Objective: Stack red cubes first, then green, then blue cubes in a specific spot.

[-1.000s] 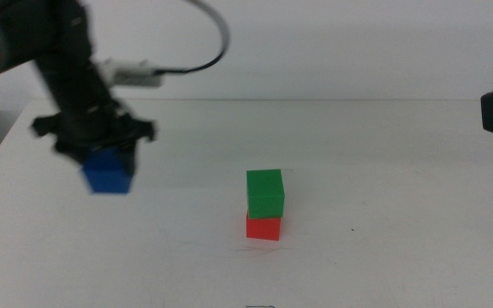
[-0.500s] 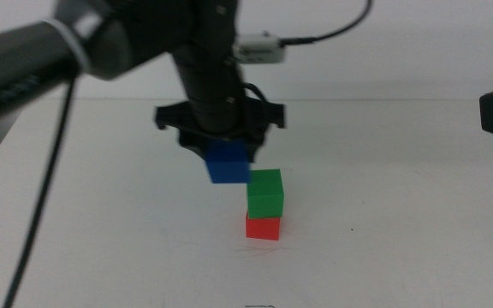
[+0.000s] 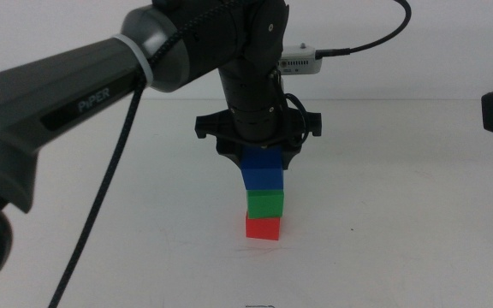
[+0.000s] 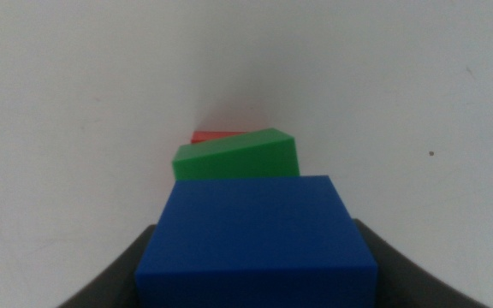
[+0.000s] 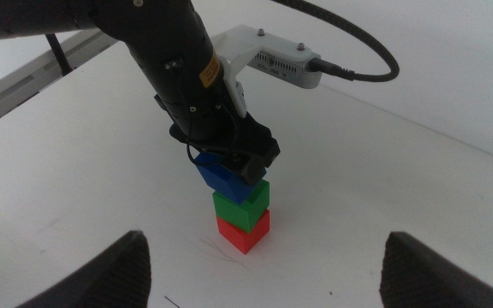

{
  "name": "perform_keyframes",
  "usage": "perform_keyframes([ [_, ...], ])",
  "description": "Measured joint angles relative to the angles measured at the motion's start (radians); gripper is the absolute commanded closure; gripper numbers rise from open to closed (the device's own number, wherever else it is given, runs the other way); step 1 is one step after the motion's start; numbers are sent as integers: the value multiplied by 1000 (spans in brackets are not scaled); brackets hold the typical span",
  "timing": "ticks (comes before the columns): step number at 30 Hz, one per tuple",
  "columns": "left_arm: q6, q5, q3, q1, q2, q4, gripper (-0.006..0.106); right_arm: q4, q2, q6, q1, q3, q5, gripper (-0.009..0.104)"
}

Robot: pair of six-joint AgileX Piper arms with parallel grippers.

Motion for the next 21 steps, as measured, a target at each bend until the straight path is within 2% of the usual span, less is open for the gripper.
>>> perform_keyframes([
  [14, -5, 0, -2, -1, 42, -3, 101, 0, 0, 0, 0, 0, 0, 11],
  [15, -3, 0, -2, -1, 42, -3, 81, 0, 0, 0, 0, 0, 0, 11],
  [21, 17, 0, -2, -1, 42, -3, 54, 0, 0, 0, 0, 0, 0, 11],
])
